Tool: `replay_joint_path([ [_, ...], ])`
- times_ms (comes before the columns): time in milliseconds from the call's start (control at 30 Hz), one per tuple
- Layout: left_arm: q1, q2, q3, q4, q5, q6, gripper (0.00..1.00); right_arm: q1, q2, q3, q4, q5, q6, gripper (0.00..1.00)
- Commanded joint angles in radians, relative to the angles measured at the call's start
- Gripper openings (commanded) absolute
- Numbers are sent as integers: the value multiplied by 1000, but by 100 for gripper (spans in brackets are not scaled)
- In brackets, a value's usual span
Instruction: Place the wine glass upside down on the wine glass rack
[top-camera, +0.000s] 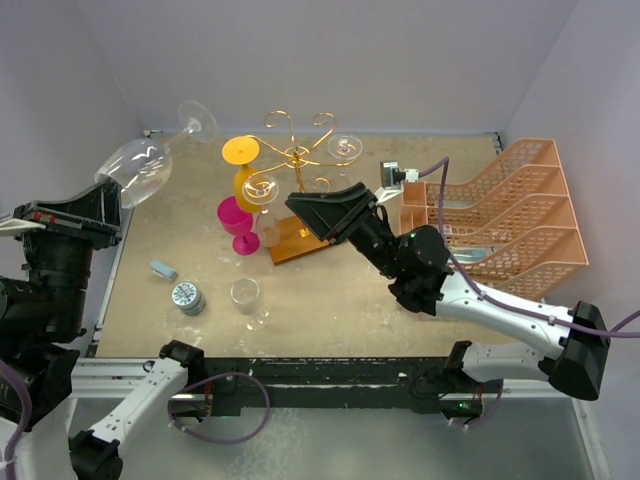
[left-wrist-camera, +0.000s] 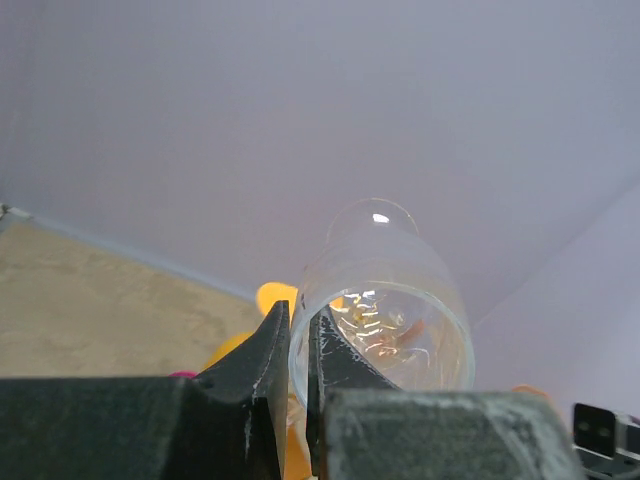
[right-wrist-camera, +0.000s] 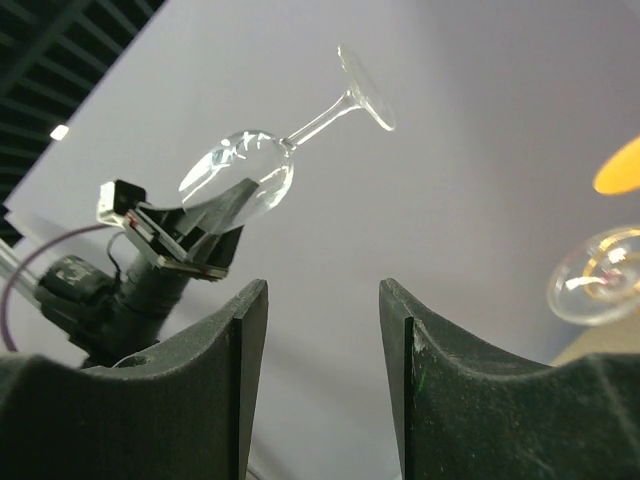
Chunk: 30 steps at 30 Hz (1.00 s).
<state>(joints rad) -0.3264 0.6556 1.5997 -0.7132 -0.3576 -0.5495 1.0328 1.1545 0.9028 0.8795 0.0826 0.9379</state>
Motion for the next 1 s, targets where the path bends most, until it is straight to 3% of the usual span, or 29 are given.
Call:
replay_joint_path([
  [0,7,25,-46,293,166,-105,0,-2,42,80,214,-13,56,52],
  [100,7,35,-97,403,252,-160,0,0,75,104,292,3,126,54],
  [367,7,104,-200,605,400,-224,0,0,123,164,297,134,331,57],
  [633,6,140,-294,761,486,-306,0,0,197,264,247,224,377,56],
  [967,6,123,-318,779,527,-311,0,0,257,335,216,221,429,56],
])
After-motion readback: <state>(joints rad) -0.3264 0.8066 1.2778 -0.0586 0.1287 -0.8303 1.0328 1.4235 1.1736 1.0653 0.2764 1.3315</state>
